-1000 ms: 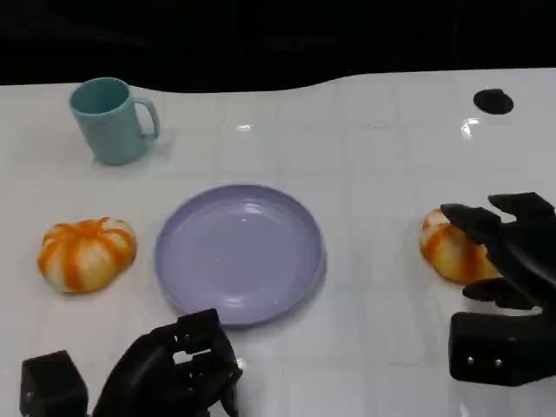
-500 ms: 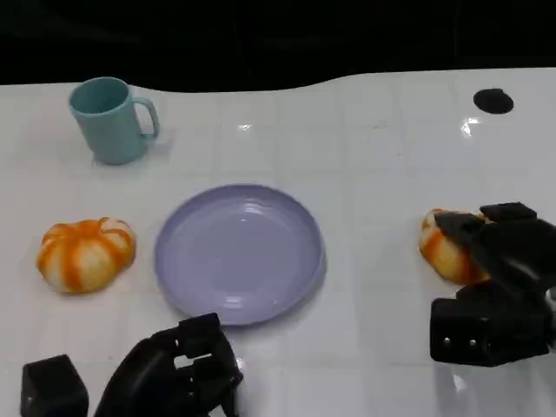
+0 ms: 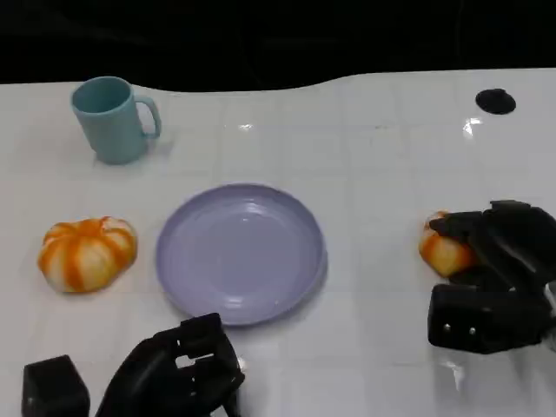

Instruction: Grasp the bread from the table and place it into the plate.

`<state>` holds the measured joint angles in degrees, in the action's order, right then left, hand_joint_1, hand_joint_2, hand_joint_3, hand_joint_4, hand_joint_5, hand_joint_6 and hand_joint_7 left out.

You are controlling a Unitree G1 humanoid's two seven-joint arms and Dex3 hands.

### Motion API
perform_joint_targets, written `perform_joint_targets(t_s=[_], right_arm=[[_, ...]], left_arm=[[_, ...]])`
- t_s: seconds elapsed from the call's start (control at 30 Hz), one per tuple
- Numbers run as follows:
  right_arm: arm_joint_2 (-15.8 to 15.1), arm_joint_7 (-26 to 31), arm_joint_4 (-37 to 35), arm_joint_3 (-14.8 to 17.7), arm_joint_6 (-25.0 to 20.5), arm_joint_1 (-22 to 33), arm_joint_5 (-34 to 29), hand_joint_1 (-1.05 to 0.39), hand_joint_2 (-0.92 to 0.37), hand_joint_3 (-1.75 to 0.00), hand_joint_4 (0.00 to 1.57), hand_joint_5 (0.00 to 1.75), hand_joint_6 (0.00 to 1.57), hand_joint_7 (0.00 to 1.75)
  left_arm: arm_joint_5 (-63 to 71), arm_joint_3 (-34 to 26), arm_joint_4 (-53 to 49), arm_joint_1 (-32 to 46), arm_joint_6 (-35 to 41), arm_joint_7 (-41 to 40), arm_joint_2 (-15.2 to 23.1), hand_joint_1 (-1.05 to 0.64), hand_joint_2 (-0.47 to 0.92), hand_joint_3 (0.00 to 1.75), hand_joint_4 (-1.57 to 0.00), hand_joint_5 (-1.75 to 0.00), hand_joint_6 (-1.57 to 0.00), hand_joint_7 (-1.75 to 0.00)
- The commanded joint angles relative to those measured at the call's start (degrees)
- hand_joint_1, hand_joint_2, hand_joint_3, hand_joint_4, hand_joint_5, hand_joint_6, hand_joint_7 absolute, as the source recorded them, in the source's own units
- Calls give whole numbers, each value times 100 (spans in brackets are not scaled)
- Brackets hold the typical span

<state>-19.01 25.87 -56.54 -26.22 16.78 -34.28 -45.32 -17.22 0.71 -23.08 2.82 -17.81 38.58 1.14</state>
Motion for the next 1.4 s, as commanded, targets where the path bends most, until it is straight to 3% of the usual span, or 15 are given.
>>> perform_joint_targets(t_s=[0.03, 0.13, 0.27, 0.3, 0.33, 0.4, 0.5, 0.67, 0.87, 1.13, 1.4], right_arm=[[8, 562, -167, 4, 163, 35, 73, -13, -87, -18, 85, 174, 80, 144], [28, 1022, -213, 12, 389, 32, 83, -8, -83, -22, 86, 175, 75, 161], [60, 1264, -100, 41, 513, 11, 116, -7, -81, -28, 88, 175, 76, 163], [71, 1347, -51, 38, 519, 1, 97, -6, -75, -38, 89, 175, 79, 158], [77, 1416, -17, 32, 527, -7, 81, -5, -62, -62, 90, 175, 81, 155], [88, 1530, 91, 36, 599, -14, 82, -5, -51, -81, 92, 175, 83, 153], [113, 1473, 311, 82, 732, -15, 172, -7, -43, -102, 94, 175, 83, 153], [244, 1086, 875, 162, 1076, 60, 450, -4, -35, -119, 97, 175, 80, 162], [645, 739, 1327, 150, 1423, 138, 706, -7, -21, -144, 103, 175, 85, 162], [1124, 684, 1510, -2, 1287, 2, 458, -7, -16, -151, 105, 175, 88, 156], [1821, 593, 1099, -86, 1145, -343, 516, -6, -20, -148, 103, 175, 78, 174]], left_arm=[[7, -29, 47, 18, 32, -23, 68, -57, 71, 56, -80, -175, -76, -141], [14, -25, 64, 25, 41, -41, 61, -57, 70, 57, -80, -175, -77, -141], [53, -14, 74, 33, 0, -69, 59, -58, 71, 58, -80, -175, -77, -141], [54, -14, 62, 26, -3, -68, 58, -58, 71, 58, -80, -175, -77, -142], [57, -14, 50, 19, -11, -70, 57, -57, 71, 58, -79, -175, -76, -142], [70, -9, 42, 9, -15, -82, 57, -57, 70, 59, -79, -175, -76, -142], [43, -14, 29, -7, 8, -55, 49, -56, 69, 59, -79, -175, -76, -142], [71, -16, 15, -21, -6, -62, 67, -57, 69, 60, -79, -175, -76, -142], [65, -17, 37, -16, 34, -66, 63, -57, 68, 61, -79, -175, -77, -141], [65, -13, 42, 15, -38, -24, 71, -56, 67, 63, -80, -175, -77, -142], [94, -4, 40, 17, -60, -44, 74, -56, 67, 64, -80, -175, -77, -142]])
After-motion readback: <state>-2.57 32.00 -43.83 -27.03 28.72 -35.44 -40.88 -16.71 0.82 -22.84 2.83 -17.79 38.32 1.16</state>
